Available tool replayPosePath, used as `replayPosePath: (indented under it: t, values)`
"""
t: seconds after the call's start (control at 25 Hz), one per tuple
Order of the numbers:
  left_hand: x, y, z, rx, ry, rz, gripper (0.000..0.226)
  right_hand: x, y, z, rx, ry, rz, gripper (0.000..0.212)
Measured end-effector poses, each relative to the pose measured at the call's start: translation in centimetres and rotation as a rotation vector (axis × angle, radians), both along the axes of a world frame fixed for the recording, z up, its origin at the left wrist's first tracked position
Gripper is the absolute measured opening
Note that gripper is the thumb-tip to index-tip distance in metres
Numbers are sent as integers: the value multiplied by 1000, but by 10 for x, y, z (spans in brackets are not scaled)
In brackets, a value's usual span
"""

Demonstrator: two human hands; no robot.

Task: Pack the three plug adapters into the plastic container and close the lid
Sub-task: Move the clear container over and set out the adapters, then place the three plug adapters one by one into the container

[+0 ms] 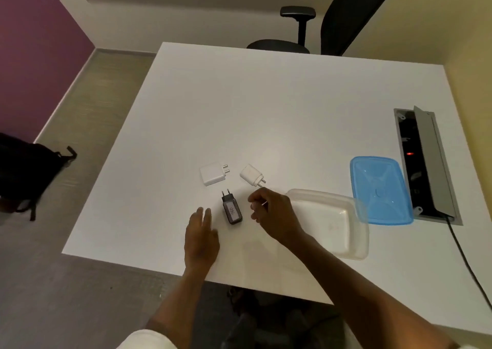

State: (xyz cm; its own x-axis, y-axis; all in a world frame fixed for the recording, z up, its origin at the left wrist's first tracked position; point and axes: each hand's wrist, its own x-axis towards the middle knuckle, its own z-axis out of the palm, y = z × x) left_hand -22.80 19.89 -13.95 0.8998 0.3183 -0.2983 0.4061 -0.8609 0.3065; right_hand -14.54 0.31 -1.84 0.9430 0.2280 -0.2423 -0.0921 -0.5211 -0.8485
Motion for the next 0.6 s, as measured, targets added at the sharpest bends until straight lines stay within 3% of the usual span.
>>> replayPosePath:
  t: [0.08, 0.24, 0.36, 0.6]
  values:
    - [5, -1, -10, 20, -27, -23, 64, 3, 21, -18, -125, 12, 112, 18]
    - [2, 1, -35, 92, -110, -66, 63, 9, 49, -56, -317, 94, 251, 55]
    - [4, 2, -41, 120, -131, -43, 63, 10, 62, -76, -409, 48, 321, 71]
    - [3, 1, -43, 131, -116, -28, 63, 1, 69, -98, -561, -67, 380, 77]
